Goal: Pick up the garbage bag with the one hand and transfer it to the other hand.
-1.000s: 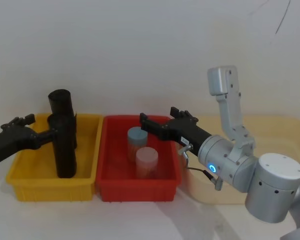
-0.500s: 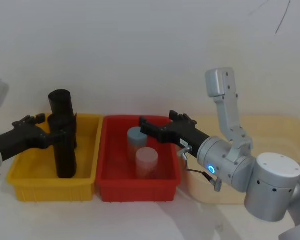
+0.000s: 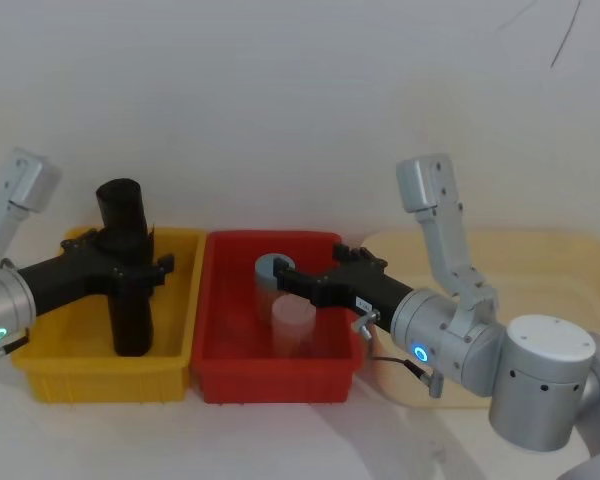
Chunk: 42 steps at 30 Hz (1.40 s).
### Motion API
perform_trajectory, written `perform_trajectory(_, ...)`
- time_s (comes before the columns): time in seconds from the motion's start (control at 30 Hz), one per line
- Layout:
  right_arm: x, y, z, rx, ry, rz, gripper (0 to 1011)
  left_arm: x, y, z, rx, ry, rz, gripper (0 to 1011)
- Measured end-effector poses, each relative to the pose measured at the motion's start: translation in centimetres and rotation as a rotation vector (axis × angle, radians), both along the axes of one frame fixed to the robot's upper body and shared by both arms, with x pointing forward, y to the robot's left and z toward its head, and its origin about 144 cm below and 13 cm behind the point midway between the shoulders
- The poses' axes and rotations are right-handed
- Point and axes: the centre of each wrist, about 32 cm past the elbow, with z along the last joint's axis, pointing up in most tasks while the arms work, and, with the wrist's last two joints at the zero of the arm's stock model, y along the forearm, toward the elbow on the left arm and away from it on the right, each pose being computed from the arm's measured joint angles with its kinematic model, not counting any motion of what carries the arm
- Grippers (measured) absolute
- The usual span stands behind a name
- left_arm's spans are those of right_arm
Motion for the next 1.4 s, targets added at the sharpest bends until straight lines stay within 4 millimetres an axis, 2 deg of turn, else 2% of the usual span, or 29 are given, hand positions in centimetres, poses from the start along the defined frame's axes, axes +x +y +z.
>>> perform_trajectory(0.97, 0.6, -0.4, -1.6, -0.086, 0.024, 0.042, 999, 1.2, -1.0, 0.0, 0.055, -0.01, -0.022, 1001)
perform_trajectory(1.4, 1.5, 0.3, -2.1, -0.14, 0.023, 0.066, 999, 1.3, -1.1, 0.1, 0.058, -0.011, -0.023, 1001)
